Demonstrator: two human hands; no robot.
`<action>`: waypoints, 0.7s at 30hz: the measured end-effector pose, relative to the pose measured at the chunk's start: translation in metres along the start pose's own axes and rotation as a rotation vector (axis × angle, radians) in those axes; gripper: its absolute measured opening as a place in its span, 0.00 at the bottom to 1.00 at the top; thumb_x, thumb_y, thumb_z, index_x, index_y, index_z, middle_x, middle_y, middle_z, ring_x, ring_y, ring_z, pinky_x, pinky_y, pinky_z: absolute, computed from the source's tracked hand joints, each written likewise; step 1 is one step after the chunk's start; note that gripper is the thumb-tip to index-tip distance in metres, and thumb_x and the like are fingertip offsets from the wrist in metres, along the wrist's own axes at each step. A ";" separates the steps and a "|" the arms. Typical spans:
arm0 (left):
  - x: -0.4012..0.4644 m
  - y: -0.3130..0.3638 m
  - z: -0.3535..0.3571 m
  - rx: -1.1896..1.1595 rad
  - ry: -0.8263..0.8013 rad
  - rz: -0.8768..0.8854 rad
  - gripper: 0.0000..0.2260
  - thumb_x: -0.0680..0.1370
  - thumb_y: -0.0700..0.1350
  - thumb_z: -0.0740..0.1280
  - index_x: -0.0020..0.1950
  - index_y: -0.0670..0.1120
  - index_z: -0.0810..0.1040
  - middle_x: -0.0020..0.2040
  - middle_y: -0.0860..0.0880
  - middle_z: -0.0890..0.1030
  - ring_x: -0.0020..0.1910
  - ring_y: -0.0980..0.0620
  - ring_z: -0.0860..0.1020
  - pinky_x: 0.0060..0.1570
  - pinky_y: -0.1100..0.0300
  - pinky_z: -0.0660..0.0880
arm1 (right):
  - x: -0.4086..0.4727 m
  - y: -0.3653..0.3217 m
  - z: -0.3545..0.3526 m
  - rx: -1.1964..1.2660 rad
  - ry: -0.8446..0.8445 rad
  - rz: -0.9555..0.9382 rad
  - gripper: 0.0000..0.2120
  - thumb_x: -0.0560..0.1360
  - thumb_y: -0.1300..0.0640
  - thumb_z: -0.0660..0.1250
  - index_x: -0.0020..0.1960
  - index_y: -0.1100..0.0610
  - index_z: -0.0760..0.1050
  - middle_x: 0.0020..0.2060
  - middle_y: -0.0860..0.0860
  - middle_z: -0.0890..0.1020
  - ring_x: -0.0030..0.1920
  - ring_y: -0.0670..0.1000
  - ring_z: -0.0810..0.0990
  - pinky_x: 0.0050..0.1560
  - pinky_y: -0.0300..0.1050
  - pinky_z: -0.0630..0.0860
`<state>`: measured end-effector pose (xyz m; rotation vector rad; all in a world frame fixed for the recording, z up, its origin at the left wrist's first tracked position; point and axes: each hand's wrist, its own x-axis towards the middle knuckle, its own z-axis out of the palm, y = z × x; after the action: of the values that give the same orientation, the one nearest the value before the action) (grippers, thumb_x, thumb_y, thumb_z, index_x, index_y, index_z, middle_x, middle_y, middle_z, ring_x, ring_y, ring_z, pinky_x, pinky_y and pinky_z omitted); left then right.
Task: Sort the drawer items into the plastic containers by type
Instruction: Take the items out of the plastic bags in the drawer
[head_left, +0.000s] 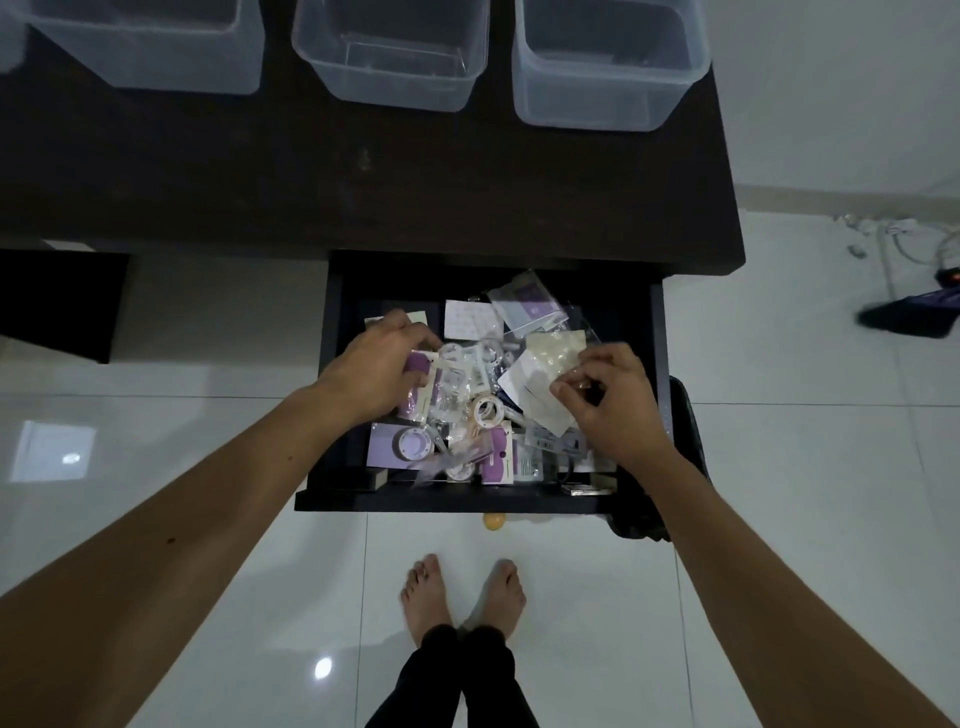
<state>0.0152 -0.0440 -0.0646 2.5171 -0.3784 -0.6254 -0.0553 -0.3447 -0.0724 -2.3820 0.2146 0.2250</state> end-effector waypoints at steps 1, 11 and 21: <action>0.001 0.000 0.000 -0.010 -0.004 0.000 0.18 0.77 0.41 0.76 0.66 0.50 0.79 0.57 0.52 0.71 0.59 0.48 0.76 0.62 0.52 0.75 | -0.002 -0.001 0.000 -0.009 0.016 -0.002 0.03 0.75 0.55 0.78 0.46 0.54 0.85 0.64 0.50 0.74 0.69 0.53 0.71 0.62 0.24 0.63; 0.001 0.003 -0.002 -0.186 -0.031 -0.021 0.12 0.73 0.43 0.81 0.49 0.50 0.79 0.44 0.53 0.81 0.41 0.55 0.80 0.43 0.59 0.75 | 0.001 -0.005 -0.004 -0.016 -0.023 0.068 0.20 0.74 0.58 0.78 0.65 0.55 0.80 0.76 0.53 0.66 0.61 0.46 0.73 0.59 0.23 0.70; -0.002 0.004 -0.004 -0.324 -0.054 -0.036 0.19 0.74 0.40 0.79 0.58 0.55 0.76 0.43 0.51 0.83 0.42 0.51 0.80 0.47 0.57 0.76 | 0.003 -0.003 -0.001 0.016 0.009 0.093 0.45 0.72 0.60 0.80 0.81 0.52 0.59 0.66 0.53 0.70 0.48 0.44 0.73 0.55 0.39 0.74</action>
<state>0.0147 -0.0451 -0.0588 2.2060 -0.2303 -0.7079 -0.0520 -0.3434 -0.0701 -2.3597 0.3303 0.2556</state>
